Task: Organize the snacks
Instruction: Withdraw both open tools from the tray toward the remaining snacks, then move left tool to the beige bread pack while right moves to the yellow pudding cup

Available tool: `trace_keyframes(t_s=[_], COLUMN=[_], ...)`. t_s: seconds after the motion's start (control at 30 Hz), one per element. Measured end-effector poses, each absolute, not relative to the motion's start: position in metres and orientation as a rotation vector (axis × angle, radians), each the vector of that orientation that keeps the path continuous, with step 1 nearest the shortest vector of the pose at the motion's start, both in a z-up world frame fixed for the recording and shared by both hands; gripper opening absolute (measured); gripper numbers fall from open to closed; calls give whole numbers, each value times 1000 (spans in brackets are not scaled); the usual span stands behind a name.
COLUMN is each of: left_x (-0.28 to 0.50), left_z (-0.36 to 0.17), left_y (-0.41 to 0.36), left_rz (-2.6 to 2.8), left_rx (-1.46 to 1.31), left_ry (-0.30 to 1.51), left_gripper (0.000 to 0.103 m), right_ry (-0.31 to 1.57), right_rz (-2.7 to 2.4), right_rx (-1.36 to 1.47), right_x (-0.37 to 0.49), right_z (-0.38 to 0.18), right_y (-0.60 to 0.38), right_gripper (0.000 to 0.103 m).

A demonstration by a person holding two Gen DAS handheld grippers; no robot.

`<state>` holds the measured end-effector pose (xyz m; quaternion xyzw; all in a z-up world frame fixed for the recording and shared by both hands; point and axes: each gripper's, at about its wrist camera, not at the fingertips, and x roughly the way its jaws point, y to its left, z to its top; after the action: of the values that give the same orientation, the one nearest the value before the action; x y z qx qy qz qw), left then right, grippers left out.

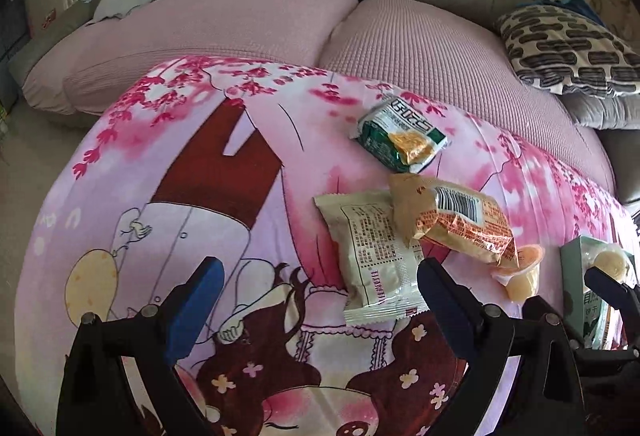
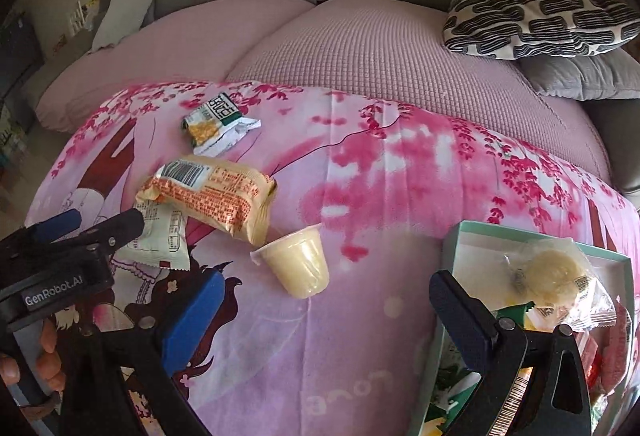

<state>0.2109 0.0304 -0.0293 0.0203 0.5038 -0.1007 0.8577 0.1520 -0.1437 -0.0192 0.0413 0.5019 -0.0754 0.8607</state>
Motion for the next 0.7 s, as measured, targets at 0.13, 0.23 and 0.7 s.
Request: trace_keyframes(t_s=[0.13,0.23,0.7], left_x=[213,215,223], left_z=[-38,-43,-58], left_y=[24,18,1], left_rz=[-218,-221,-188], left_rx=[62,75,138], left_ry=[1069,1071,1076], left_gripper=[97,97,97], right_ry=[1069,1082,1111], right_rz=[-142,-145,-144], right_rx=[70,54,28], right_x=[159,164,177], right_z=[-29,-36,-54], right_y=[-138,-137,-133], right_gripper=[103,103,103])
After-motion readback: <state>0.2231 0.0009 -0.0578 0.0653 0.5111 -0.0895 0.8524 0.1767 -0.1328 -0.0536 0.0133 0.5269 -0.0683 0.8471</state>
